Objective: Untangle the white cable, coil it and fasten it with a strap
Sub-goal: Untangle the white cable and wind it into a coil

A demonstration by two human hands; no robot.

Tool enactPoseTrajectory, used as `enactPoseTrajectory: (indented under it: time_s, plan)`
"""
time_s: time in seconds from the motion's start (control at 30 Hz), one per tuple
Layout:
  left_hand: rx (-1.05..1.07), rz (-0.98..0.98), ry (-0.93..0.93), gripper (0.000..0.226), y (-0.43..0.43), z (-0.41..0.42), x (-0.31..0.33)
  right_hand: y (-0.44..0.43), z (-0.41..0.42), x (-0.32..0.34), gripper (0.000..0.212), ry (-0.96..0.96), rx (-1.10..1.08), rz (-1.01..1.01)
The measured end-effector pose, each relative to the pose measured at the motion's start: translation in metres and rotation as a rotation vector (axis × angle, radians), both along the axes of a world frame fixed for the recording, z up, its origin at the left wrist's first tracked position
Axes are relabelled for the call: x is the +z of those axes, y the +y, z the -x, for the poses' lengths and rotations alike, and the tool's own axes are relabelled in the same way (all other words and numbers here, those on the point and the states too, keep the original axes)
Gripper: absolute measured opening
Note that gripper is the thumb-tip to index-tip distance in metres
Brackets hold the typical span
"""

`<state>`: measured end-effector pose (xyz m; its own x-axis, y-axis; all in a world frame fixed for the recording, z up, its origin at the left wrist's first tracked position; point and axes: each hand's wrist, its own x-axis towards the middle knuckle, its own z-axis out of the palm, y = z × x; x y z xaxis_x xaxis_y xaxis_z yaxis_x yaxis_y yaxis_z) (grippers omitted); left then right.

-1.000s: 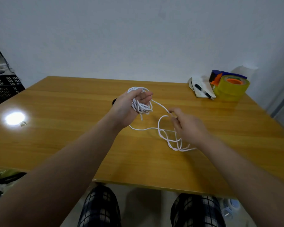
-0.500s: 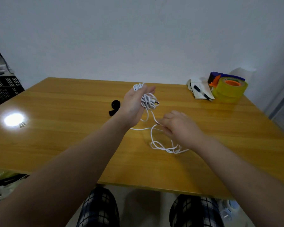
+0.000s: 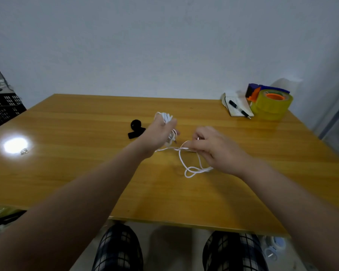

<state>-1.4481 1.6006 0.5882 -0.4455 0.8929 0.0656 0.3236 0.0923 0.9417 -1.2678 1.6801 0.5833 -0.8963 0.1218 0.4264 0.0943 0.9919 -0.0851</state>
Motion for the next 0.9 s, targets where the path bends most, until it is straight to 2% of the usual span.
enactPoseTrajectory:
  time_s: [0.13,0.2,0.27,0.43,0.57,0.67,0.77,0.9]
  plan:
    - [-0.156,0.052,0.3,0.047,-0.002,-0.015,-0.001,-0.004,0.003,0.007,0.024,0.063,0.047,0.063]
    - [-0.232,0.026,0.34,0.066,-0.006,-0.019,0.005,-0.004,0.004,0.01,0.029,0.111,0.013,0.084]
    - [-0.245,0.048,0.376,0.073,-0.009,-0.022,0.009,-0.002,0.003,0.012,0.027,0.113,-0.056,0.061]
    - [-0.298,0.164,0.564,0.05,-0.013,-0.031,0.02,0.004,0.003,0.011,0.024,0.003,-0.164,0.156]
    - [-0.326,0.27,0.732,0.035,-0.009,-0.025,0.018,0.011,0.0,0.012,0.007,-0.071,-0.208,0.421]
    - [-0.33,0.23,0.74,0.032,-0.008,-0.023,0.012,0.012,-0.004,0.012,0.012,-0.06,-0.175,0.731]
    - [-0.278,0.175,0.728,0.04,-0.01,-0.022,0.008,0.01,-0.004,0.012,0.018,-0.025,-0.126,0.896]
    - [-0.227,0.093,0.521,0.03,-0.013,-0.022,0.005,0.006,-0.005,0.012,0.016,0.08,-0.088,1.139]
